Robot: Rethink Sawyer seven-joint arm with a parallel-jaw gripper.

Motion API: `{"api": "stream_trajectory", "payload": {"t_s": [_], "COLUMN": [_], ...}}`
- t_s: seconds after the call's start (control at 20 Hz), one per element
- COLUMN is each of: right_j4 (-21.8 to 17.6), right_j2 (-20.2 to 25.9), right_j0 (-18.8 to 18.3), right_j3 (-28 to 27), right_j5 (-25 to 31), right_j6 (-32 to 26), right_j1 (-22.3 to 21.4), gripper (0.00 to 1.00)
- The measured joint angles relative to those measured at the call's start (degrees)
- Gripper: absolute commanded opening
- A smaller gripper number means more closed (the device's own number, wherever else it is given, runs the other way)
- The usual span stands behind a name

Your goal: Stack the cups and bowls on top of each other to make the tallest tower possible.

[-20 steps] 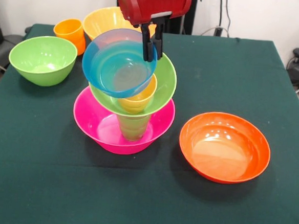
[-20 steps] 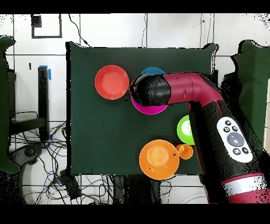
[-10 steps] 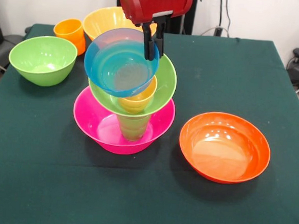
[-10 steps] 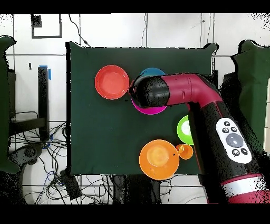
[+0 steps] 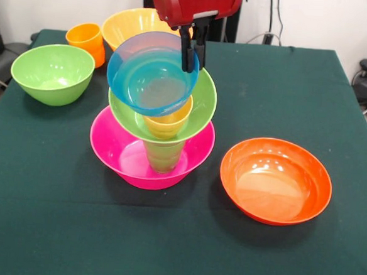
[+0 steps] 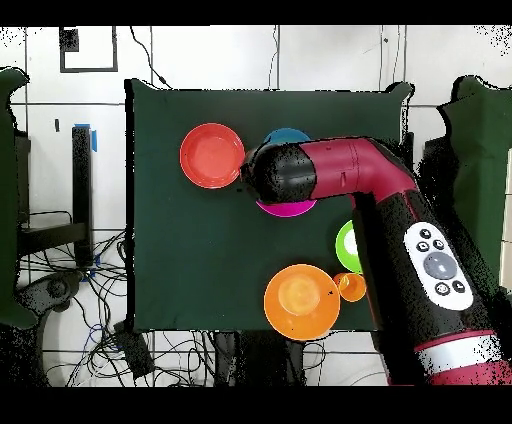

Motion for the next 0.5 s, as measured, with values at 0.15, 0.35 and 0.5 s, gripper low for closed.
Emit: {"api": "stream_trajectory", "payload": {"t_s": [0.15, 0.35, 0.5], "right_j4": [-0.1, -0.2, -0.2], "right_j2": [0.0, 0.0, 0.0], "right_j0": [0.4, 0.8, 1.0], "right_j3": [0.0, 0.0, 0.0], "right_j5": [0.0, 0.0, 0.0], "right_j6": [0.0, 0.0, 0.0], "right_j1": [-0.1, -0.1, -0.1], "gripper": [0.00, 0.00, 0.00]}}
